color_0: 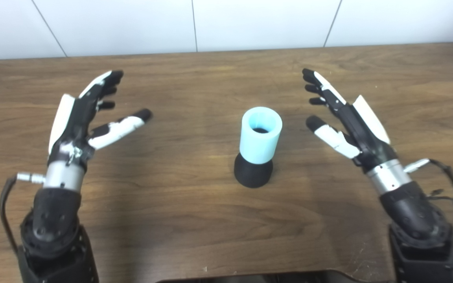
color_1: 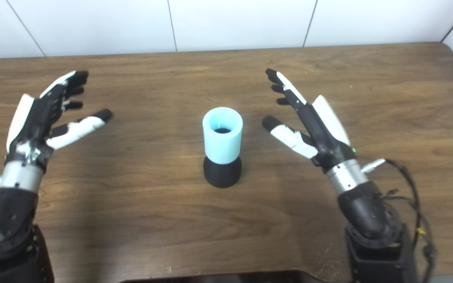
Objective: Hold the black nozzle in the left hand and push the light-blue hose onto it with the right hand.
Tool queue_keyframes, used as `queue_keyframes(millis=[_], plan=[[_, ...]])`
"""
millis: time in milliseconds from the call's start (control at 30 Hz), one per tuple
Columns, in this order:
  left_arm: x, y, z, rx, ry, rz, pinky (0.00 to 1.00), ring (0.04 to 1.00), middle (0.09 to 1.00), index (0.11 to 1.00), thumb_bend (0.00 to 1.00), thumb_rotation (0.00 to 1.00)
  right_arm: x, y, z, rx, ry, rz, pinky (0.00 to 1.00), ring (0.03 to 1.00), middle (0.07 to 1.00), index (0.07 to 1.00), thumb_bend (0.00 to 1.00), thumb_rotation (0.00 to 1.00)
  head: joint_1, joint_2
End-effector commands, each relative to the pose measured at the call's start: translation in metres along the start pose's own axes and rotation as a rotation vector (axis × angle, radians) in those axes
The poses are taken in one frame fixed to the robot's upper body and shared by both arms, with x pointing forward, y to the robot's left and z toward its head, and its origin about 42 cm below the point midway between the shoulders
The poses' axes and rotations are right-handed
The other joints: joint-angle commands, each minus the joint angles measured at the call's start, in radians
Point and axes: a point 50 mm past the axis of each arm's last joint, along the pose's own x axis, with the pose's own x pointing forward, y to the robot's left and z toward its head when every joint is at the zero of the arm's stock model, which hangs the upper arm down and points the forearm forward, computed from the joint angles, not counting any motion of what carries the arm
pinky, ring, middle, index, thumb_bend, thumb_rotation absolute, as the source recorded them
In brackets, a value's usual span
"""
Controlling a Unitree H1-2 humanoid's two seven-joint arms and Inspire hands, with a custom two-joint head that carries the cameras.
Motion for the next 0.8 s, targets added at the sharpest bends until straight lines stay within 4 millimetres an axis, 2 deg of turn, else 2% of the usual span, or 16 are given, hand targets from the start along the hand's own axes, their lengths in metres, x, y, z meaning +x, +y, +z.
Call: queue_keyframes(millis=[0,100,133,233,467,767], plan=[[-0.001,0.002,0.005,-0.082,-0.072,0.012,0.85,0.896,0.928,0.903,0.64,0.69,0.007,-0.001,0.009,0.043,-0.035,-0.055,0.81,0.928,0.949,0.941,0.58,1.0,0.0,-0.001],[-0.011,-0.001,-0.009,-0.187,-0.056,0.004,0.95,0.94,0.946,0.951,0.6,0.81,0.009,0.008,0.002,0.144,0.008,-0.091,0.81,0.938,0.948,0.944,0.6,1.0,0.004,-0.009],[-0.014,-0.002,-0.013,-0.223,-0.05,0.009,0.95,0.944,0.946,0.96,0.58,0.87,0.01,0.011,-0.001,0.178,0.024,-0.1,0.83,0.948,0.952,0.949,0.61,1.0,0.004,-0.009],[-0.022,-0.007,-0.023,-0.3,-0.044,0.028,0.99,0.978,0.965,0.985,0.57,0.98,0.008,0.017,-0.01,0.222,0.061,-0.112,0.88,0.968,0.964,0.966,0.61,1.0,0.004,-0.015],[-0.034,-0.012,-0.046,-0.325,-0.031,0.023,1.0,1.0,1.0,1.0,0.6,1.0,0.0,0.025,-0.031,0.24,0.101,-0.132,0.89,0.966,0.977,0.984,0.54,1.0,0.005,-0.023],[-0.045,-0.016,-0.062,-0.301,-0.006,0.015,1.0,1.0,1.0,1.0,0.65,1.0,-0.015,0.029,-0.05,0.289,0.099,-0.151,0.93,0.991,0.996,0.982,0.58,1.0,0.017,-0.033]])
